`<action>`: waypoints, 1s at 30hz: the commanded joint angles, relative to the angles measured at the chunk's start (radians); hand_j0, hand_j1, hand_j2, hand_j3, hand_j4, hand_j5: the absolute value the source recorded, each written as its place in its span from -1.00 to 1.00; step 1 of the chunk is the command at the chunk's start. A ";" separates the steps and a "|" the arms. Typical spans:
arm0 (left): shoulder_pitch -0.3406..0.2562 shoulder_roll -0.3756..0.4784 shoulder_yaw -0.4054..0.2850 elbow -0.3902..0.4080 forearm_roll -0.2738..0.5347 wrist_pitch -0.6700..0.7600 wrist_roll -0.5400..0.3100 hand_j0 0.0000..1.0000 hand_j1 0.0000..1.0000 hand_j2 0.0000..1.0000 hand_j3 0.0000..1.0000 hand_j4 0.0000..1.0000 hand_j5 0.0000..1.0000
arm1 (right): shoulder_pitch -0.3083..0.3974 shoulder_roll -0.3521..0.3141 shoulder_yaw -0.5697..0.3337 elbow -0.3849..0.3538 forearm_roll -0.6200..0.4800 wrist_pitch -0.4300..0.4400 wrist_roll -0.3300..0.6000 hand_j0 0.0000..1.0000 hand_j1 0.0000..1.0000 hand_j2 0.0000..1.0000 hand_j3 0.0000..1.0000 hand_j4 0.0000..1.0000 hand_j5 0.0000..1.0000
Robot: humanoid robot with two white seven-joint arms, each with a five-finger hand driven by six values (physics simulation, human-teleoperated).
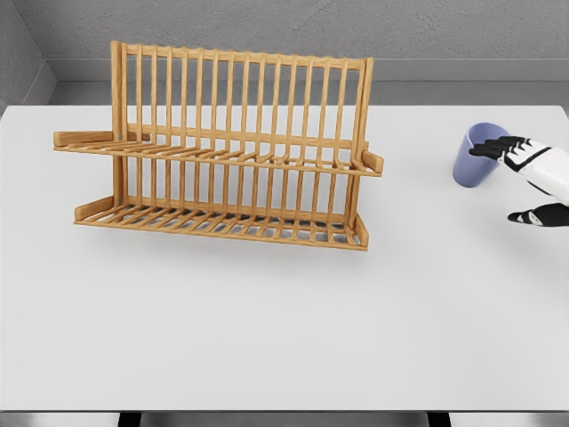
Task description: Right arm put cup on second shelf
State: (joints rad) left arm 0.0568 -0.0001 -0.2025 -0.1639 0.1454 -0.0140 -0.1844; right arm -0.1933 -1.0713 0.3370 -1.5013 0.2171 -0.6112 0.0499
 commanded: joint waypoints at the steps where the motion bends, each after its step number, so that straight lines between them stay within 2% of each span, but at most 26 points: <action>1: 0.000 0.000 0.000 0.000 0.000 0.000 0.000 1.00 1.00 1.00 1.00 1.00 1.00 | -0.002 -0.001 -0.001 0.001 -0.002 0.000 0.001 1.00 1.00 1.00 1.00 1.00 1.00; 3: 0.000 0.000 0.000 0.000 0.000 0.000 0.000 1.00 1.00 1.00 1.00 1.00 1.00 | -0.002 -0.006 0.000 0.015 -0.007 0.000 -0.001 1.00 1.00 1.00 1.00 1.00 1.00; 4: 0.000 0.000 0.000 0.000 0.002 0.000 -0.001 1.00 1.00 1.00 1.00 1.00 1.00 | -0.002 -0.013 -0.004 0.050 -0.016 0.000 -0.007 1.00 1.00 1.00 1.00 1.00 1.00; 8: 0.000 0.000 0.000 0.000 0.000 0.000 0.000 1.00 1.00 1.00 1.00 1.00 1.00 | -0.002 -0.101 0.000 0.043 -0.010 0.000 0.018 1.00 1.00 1.00 1.00 1.00 1.00; 9: 0.000 0.000 0.000 0.000 0.000 0.000 0.000 1.00 1.00 1.00 1.00 1.00 1.00 | -0.012 -0.098 -0.010 0.044 -0.010 0.000 0.114 1.00 1.00 1.00 1.00 1.00 1.00; 10: 0.000 0.000 0.000 0.000 0.000 0.000 -0.001 1.00 1.00 1.00 1.00 1.00 1.00 | -0.063 -0.078 -0.009 0.044 -0.013 0.000 0.252 1.00 1.00 1.00 1.00 1.00 1.00; 11: 0.000 0.000 0.000 0.000 0.000 -0.001 -0.001 1.00 1.00 1.00 1.00 1.00 1.00 | -0.104 -0.055 -0.009 0.049 -0.015 0.000 0.338 1.00 1.00 1.00 1.00 1.00 1.00; 13: 0.000 0.000 0.000 0.001 0.000 0.000 0.000 1.00 1.00 1.00 1.00 1.00 1.00 | -0.182 -0.033 -0.006 0.055 -0.016 0.027 0.487 1.00 1.00 1.00 1.00 1.00 1.00; 15: 0.000 0.000 0.000 0.000 0.000 0.000 -0.001 1.00 1.00 1.00 1.00 1.00 1.00 | -0.229 -0.024 0.005 0.061 -0.016 0.080 0.561 1.00 1.00 1.00 1.00 1.00 1.00; 17: 0.000 0.000 0.000 0.000 0.000 0.000 -0.001 1.00 1.00 1.00 1.00 1.00 1.00 | -0.299 -0.007 0.057 0.084 -0.009 0.146 0.561 1.00 1.00 1.00 1.00 1.00 1.00; 19: 0.000 0.000 0.000 0.000 0.002 0.000 -0.001 1.00 1.00 1.00 1.00 1.00 1.00 | -0.480 0.060 0.218 0.203 -0.007 0.148 0.561 1.00 1.00 1.00 1.00 1.00 1.00; 20: 0.000 0.000 0.000 0.000 0.000 0.000 -0.001 1.00 1.00 1.00 1.00 1.00 1.00 | -0.512 0.076 0.258 0.237 -0.007 0.148 0.561 1.00 1.00 1.00 1.00 1.00 1.00; 22: 0.000 0.000 0.000 0.000 0.000 -0.001 0.000 1.00 1.00 1.00 1.00 1.00 1.00 | -0.558 0.108 0.324 0.294 -0.005 0.151 0.561 1.00 1.00 1.00 1.00 1.00 1.00; 26: 0.000 0.000 0.000 0.001 0.002 -0.001 0.000 1.00 1.00 1.00 1.00 1.00 1.00 | -0.632 0.171 0.355 0.375 0.001 0.148 0.561 1.00 1.00 1.00 1.00 1.00 1.00; 28: 0.000 0.000 0.000 0.000 0.000 0.000 0.000 1.00 1.00 1.00 1.00 1.00 1.00 | -0.672 0.212 0.398 0.426 0.014 0.146 0.561 1.00 1.00 1.00 1.00 1.00 1.00; 30: 0.000 0.000 0.000 0.000 0.000 0.000 -0.001 1.00 1.00 1.00 1.00 1.00 1.00 | -0.689 0.223 0.425 0.461 0.016 0.148 0.561 1.00 1.00 1.00 1.00 1.00 1.00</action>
State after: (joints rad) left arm 0.0568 -0.0001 -0.2025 -0.1639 0.1456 -0.0141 -0.1843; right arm -0.8866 -0.8732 0.7280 -1.0859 0.2311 -0.4660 0.6104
